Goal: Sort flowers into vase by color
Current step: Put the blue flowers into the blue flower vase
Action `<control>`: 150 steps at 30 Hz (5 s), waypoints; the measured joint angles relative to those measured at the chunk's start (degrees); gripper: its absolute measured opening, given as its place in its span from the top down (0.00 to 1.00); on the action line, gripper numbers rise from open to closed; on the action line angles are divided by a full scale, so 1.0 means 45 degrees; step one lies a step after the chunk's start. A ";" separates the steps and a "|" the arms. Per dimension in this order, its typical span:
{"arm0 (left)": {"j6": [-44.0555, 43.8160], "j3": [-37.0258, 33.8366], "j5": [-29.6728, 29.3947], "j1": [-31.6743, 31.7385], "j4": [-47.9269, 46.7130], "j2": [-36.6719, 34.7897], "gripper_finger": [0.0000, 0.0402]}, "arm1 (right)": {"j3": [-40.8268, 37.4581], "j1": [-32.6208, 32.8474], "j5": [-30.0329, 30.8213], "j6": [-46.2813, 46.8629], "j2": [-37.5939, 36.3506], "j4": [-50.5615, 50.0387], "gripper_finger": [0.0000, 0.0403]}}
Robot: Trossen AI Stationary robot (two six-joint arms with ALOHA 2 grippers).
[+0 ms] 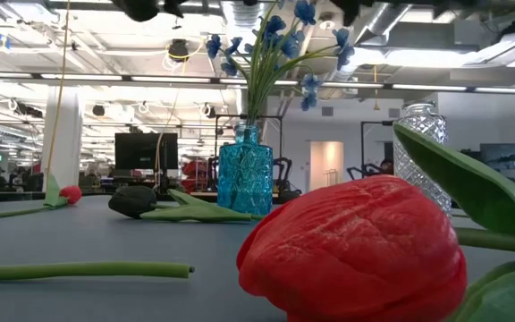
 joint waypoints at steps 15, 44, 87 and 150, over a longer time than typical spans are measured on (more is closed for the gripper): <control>0.0144 0.0717 -0.0331 -0.0251 -0.0868 0.0545 1.00 | 0.0910 0.1101 0.1278 -0.1407 0.1964 0.2136 0.37; 0.0958 0.0712 -0.0975 -0.0250 -0.2178 0.0479 0.95 | 0.0910 0.1135 0.1894 0.0006 0.1771 0.1163 0.95; 0.2349 0.1586 -0.1870 -0.0247 -0.6949 -0.0110 0.89 | 0.0910 0.0960 0.1958 0.0443 0.1212 -0.3918 0.88; 0.2449 -0.8925 -0.6290 -0.4436 0.4439 -0.0478 1.00 | -0.1417 0.2913 0.5289 0.1575 -0.2033 -0.7281 0.67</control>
